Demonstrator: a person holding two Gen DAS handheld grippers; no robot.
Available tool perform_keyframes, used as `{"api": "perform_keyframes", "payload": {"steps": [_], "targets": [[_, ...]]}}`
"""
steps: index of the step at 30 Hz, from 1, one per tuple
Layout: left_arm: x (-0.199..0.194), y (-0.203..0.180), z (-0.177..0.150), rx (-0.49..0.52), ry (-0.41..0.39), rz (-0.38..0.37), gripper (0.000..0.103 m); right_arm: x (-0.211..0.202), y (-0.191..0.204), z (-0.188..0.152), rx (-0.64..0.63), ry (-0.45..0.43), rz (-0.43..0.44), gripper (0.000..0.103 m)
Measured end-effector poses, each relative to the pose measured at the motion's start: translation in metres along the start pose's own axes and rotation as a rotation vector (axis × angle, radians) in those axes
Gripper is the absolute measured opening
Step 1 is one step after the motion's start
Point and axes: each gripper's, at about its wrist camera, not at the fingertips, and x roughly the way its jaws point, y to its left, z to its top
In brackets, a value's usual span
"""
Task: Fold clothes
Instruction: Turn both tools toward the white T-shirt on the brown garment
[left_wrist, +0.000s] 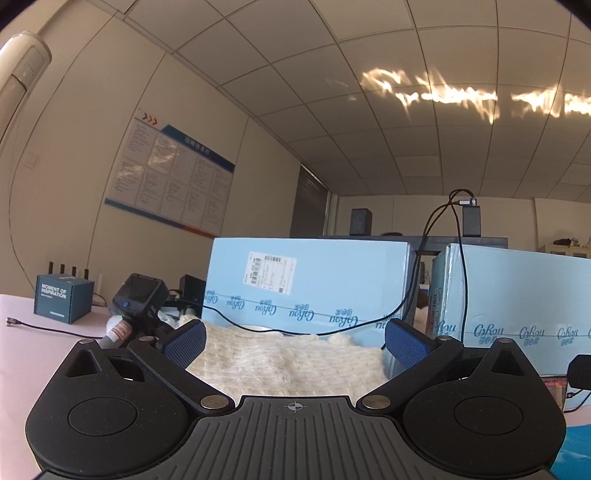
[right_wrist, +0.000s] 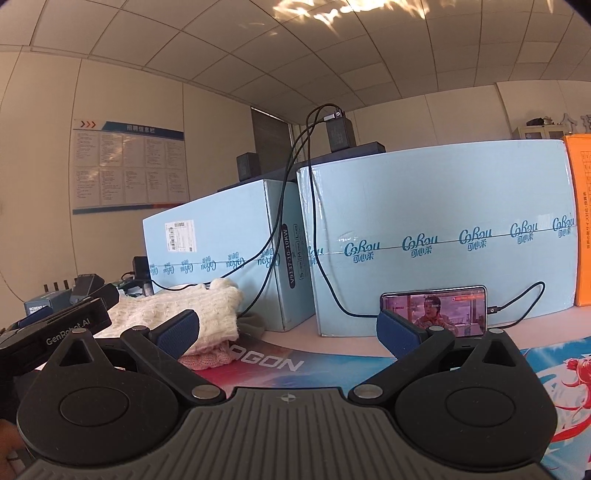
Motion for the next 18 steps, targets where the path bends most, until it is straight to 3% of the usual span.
{"api": "perform_keyframes", "payload": {"steps": [5, 12, 18], "targets": [[-0.019, -0.026, 0.009, -0.001, 0.011, -0.129, 0.103, -0.04, -0.027, 0.004, 0.016, 0.0, -0.042, 0.103], [-0.046, -0.094, 0.021, 0.025, 0.045, -0.455, 0.103, -0.094, -0.076, 0.013, 0.063, -0.049, -0.159, 0.103], [-0.054, -0.161, 0.023, 0.052, 0.104, -0.76, 0.103, -0.141, -0.132, 0.01, 0.131, -0.067, -0.335, 0.103]]}}
